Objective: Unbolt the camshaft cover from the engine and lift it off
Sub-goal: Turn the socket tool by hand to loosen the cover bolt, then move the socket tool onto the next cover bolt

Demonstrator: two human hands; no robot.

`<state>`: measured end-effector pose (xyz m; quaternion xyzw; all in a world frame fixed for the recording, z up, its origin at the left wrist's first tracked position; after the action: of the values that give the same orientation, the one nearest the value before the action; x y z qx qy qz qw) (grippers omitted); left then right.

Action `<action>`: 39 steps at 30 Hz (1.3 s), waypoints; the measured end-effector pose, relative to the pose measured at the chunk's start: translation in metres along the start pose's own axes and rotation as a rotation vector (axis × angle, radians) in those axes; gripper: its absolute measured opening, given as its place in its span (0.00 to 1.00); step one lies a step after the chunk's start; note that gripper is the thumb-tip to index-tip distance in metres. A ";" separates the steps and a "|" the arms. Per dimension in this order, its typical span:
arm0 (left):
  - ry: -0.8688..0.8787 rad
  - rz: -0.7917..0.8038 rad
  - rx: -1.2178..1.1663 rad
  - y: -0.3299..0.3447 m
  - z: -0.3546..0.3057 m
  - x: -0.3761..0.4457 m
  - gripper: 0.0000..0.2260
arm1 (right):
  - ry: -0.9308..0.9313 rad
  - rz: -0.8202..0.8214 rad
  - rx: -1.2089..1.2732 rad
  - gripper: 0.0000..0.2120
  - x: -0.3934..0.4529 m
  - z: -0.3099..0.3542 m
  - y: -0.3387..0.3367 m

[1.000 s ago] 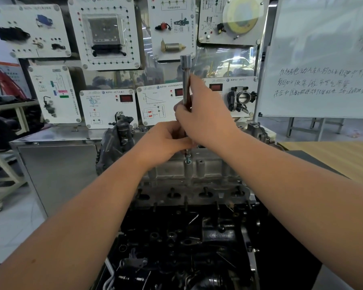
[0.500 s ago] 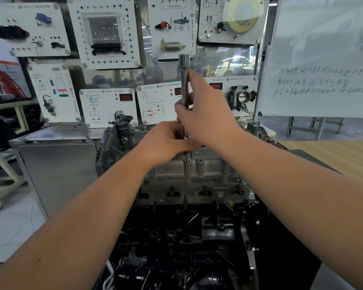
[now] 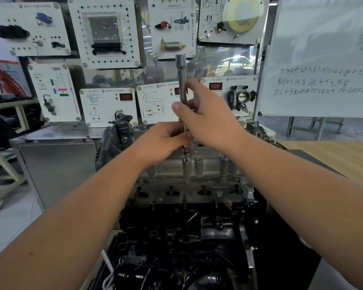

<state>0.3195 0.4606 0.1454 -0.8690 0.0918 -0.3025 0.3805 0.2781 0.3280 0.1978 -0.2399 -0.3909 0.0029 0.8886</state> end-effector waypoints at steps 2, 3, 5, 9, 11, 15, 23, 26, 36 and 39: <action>0.018 -0.003 -0.005 0.000 0.000 0.000 0.11 | 0.055 -0.038 0.050 0.25 -0.006 -0.010 -0.005; 0.021 -0.016 -0.021 0.000 0.000 0.000 0.10 | 0.092 -0.045 0.080 0.22 -0.009 -0.016 -0.008; 0.015 -0.061 -0.065 -0.001 0.001 0.001 0.09 | 0.161 -0.002 0.051 0.14 -0.015 -0.028 -0.011; -0.005 -0.124 -0.167 -0.004 0.004 0.002 0.08 | 0.212 0.316 -0.279 0.10 -0.026 -0.045 -0.003; -0.008 -0.128 -0.161 -0.005 0.004 0.002 0.09 | 0.227 0.354 -0.264 0.12 -0.031 -0.046 0.003; 0.006 -0.142 -0.139 -0.005 0.000 0.001 0.09 | 0.213 0.278 -0.205 0.13 -0.031 -0.050 0.011; 0.009 -0.189 -0.083 -0.012 -0.009 0.005 0.11 | 0.217 0.166 -0.107 0.06 -0.033 -0.059 0.021; 0.001 -0.248 -0.125 -0.019 -0.012 0.011 0.12 | 0.215 0.170 -0.113 0.06 -0.033 -0.058 0.021; -0.172 -0.239 -0.186 -0.008 0.000 0.028 0.11 | 0.226 -0.114 0.169 0.04 -0.020 -0.035 -0.026; -0.252 -0.222 -0.194 -0.009 0.010 0.035 0.08 | 0.340 -0.112 0.289 0.07 -0.022 -0.035 -0.048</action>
<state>0.3528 0.4597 0.1624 -0.9374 -0.0245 -0.2213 0.2679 0.2783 0.2663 0.1824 -0.0850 -0.2439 -0.0308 0.9656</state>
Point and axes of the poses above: each hand's wrist, its own x-axis towards the middle knuckle, its own y-axis out of the palm, z = x × y, the point moved 4 cm from there along x, towards the middle knuckle, and after that the axes turned 10 degrees about x, right-handed, at the moved point
